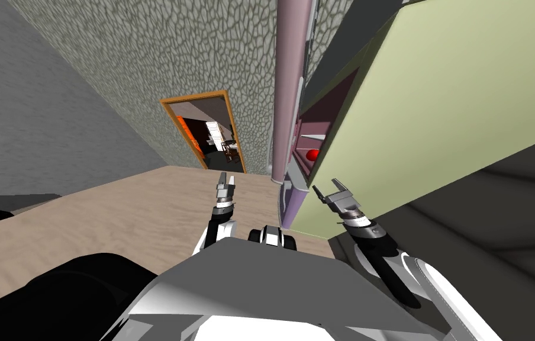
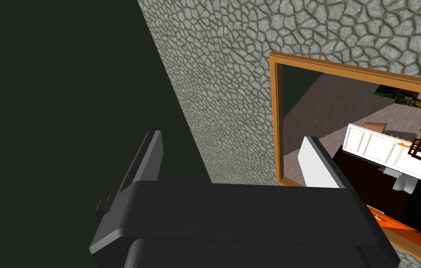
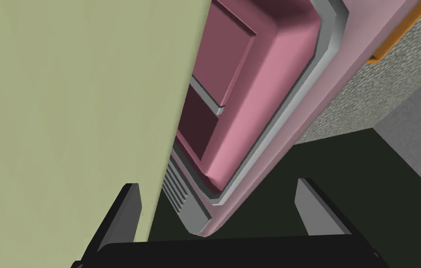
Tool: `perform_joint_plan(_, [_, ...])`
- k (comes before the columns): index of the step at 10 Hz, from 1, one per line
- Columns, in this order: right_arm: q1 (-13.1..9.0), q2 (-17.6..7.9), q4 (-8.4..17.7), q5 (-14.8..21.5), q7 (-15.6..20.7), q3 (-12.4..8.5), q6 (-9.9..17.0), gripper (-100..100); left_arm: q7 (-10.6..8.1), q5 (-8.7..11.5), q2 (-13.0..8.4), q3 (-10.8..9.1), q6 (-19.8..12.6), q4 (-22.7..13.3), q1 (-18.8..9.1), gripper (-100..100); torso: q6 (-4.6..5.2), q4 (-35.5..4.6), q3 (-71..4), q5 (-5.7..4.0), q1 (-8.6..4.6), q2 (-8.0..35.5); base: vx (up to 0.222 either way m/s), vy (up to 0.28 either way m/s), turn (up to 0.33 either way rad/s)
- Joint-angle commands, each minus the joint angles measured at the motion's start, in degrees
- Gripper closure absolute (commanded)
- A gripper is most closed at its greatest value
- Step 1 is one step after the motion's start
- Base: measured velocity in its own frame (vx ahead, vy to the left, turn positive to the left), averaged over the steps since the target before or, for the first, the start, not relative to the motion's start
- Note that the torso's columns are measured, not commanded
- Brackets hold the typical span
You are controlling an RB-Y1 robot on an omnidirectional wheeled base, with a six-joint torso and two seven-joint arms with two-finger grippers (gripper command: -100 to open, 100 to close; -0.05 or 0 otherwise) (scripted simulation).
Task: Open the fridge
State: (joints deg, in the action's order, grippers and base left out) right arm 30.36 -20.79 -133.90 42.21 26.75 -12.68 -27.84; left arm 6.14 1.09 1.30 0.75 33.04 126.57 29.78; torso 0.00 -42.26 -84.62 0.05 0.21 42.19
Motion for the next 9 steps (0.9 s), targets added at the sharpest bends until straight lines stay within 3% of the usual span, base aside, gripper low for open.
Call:
perform_joint_plan(1, [0.4, -1.1, 0.7, 4.0, 3.9, -1.3, 0.5, -100, 0.0, 0.0, 0.0, 0.0, 0.0, 0.0, 0.0, 0, -0.02, 0.0, 0.0, -0.02, -0.13, 0.1, 0.051, 0.137, -0.072])
perform_joint_plan(8, [0.5, -4.8, 3.1, 13.9, 13.6, -4.4, 3.1, -100, 0.0, 0.0, 0.0, 0.0, 0.0, 0.0, 0.0, 0, -0.01, 0.0, 0.0, -0.06, -0.24, 0.1, 0.056, 0.14, -0.062])
perform_joint_plan(9, [0.5, -4.8, 3.1, 14.0, 13.9, -4.4, 3.1, -100, 0.0, 0.0, 0.0, 0.0, 0.0, 0.0, 0.0, 0, -0.01, 0.0, 0.0, -0.05, -0.18, 0.0, 0.028, 0.123, -0.035])
